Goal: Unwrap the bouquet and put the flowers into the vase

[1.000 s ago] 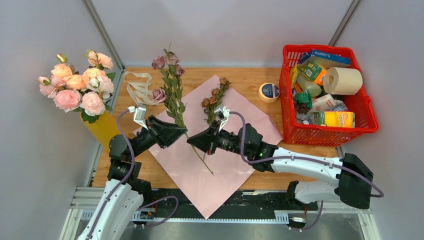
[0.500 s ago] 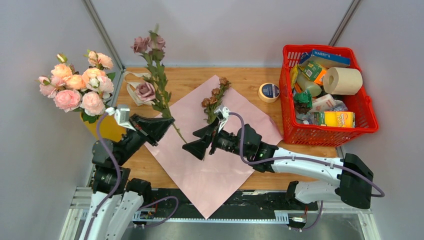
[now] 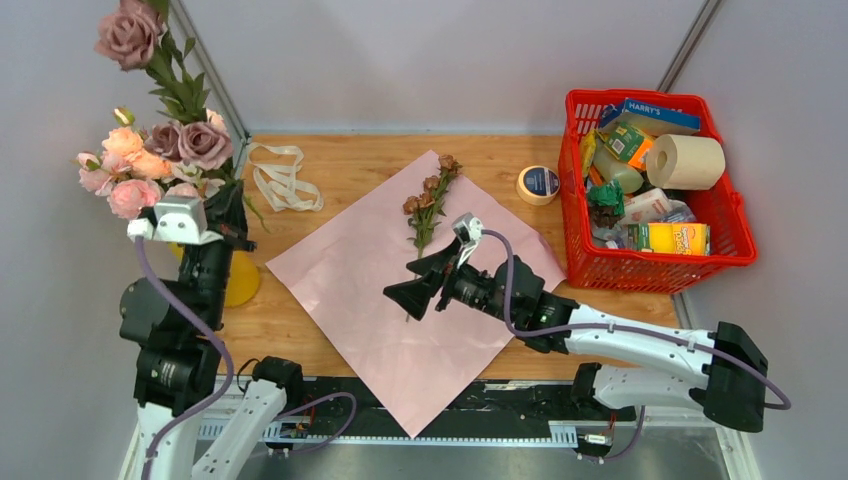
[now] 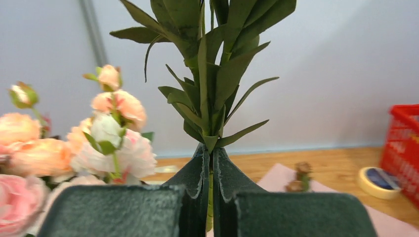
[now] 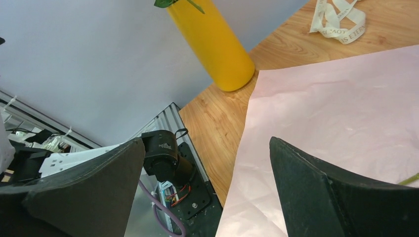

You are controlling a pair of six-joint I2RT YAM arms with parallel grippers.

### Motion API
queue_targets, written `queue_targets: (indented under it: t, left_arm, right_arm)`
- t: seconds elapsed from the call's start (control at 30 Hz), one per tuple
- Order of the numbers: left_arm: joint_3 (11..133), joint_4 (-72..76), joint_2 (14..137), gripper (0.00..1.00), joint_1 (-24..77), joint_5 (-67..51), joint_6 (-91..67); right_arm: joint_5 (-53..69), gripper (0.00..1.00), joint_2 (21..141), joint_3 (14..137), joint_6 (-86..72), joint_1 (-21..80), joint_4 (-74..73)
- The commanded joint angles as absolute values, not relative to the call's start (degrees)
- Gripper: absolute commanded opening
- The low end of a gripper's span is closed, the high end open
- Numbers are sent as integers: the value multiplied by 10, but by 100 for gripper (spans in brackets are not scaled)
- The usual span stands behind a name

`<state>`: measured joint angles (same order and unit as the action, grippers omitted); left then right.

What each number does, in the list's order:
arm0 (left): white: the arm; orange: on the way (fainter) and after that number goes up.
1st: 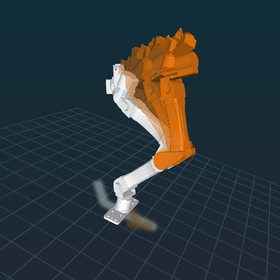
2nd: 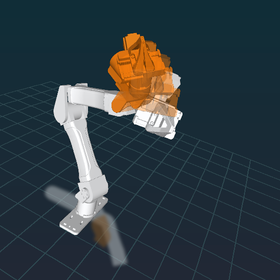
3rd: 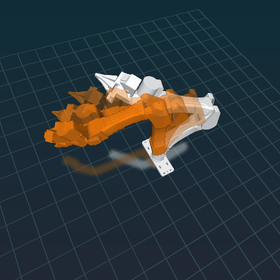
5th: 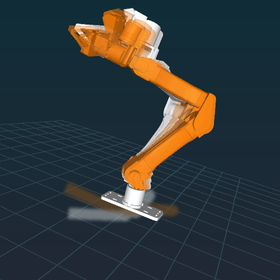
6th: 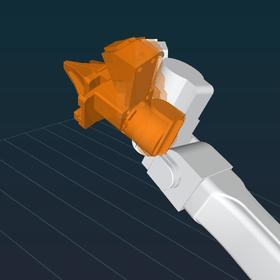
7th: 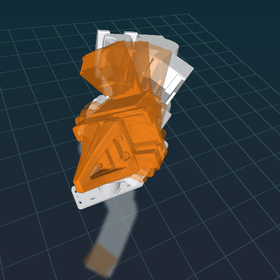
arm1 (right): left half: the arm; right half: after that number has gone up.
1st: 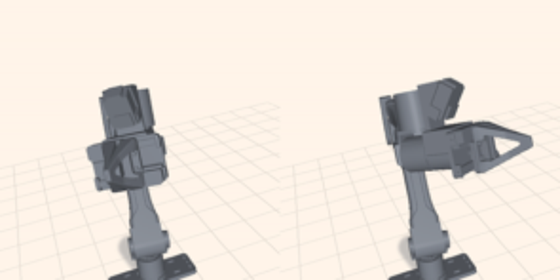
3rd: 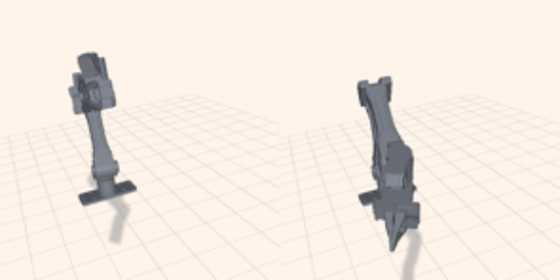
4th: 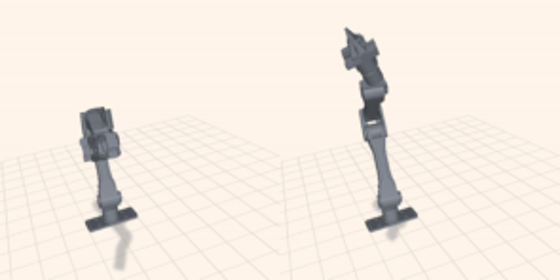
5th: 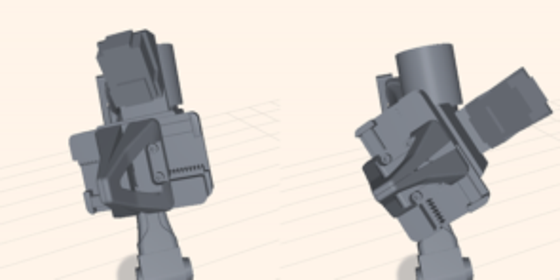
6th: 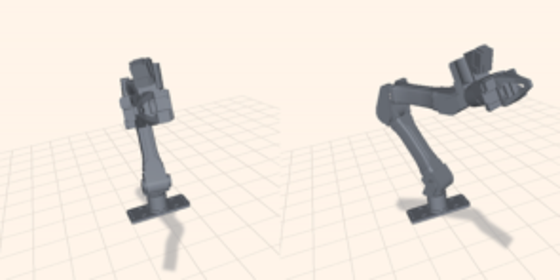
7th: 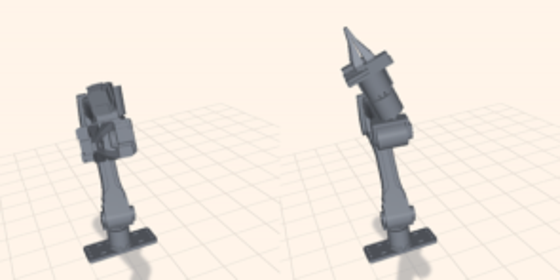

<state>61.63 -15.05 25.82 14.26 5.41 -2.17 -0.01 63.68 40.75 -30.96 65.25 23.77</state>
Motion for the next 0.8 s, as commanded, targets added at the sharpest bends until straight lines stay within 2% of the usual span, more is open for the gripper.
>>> queue_targets:
  t: [0.0, 0.23, 0.77]
  left_arm:
    - [659, -124, 333, 0, 144, 173, 125]
    - [698, -85, 380, 0, 144, 294, 220]
    - [678, -21, 430, 0, 134, 343, 281]
  right_arm:
    - [-35, 100, 599, 403, -301, 656, 230]
    - [-48, 100, 564, 406, -285, 656, 201]
    - [-59, 100, 546, 402, -270, 656, 188]
